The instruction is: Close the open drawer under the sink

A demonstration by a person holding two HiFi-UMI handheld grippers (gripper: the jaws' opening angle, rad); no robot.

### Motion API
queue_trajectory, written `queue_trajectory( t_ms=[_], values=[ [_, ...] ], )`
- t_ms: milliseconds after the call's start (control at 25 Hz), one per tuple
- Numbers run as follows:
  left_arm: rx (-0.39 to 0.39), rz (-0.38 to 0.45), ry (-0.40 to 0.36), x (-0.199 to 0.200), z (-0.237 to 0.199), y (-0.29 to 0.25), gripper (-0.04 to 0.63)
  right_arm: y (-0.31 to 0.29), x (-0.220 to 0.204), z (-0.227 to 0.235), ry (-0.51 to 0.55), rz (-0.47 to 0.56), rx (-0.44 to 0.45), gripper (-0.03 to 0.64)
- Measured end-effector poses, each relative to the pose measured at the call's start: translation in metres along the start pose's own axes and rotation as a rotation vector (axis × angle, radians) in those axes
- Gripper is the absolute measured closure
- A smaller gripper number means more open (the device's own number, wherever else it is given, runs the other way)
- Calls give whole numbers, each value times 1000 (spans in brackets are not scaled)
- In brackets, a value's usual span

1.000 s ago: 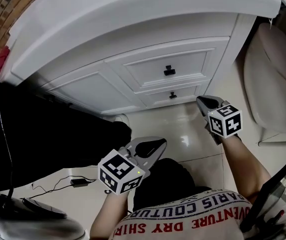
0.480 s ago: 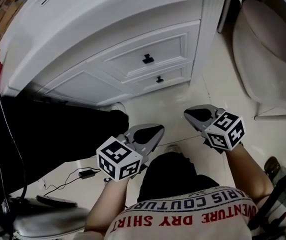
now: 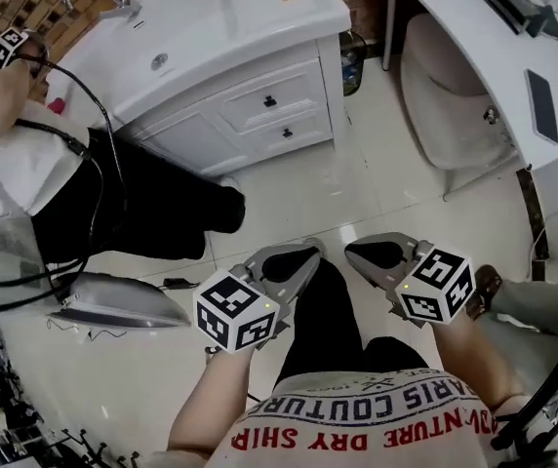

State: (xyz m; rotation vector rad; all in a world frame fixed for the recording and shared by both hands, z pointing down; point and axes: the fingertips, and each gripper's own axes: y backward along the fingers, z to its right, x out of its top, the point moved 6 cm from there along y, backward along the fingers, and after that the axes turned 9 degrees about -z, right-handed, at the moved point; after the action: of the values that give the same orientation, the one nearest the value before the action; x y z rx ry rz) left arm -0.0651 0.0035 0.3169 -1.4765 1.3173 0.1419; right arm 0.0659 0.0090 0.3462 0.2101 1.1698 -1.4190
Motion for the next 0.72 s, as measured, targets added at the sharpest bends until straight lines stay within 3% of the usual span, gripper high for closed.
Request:
queue_trajectory(
  t_ms=[160,360,520,720],
  values=[
    [-9,23,2,-1,135,59,611,104,-6,-111,22,-19,43,609],
    [-7,84,-10,-5,237,128,611,184,6,-215,90,-24,97,609],
    [40,175,-30,-7,267,178,611,201,29,-274,121,23,92,609],
    [73,187,-14,-27,272,216,611,178,24,-312,77,7,15,609]
  ],
)
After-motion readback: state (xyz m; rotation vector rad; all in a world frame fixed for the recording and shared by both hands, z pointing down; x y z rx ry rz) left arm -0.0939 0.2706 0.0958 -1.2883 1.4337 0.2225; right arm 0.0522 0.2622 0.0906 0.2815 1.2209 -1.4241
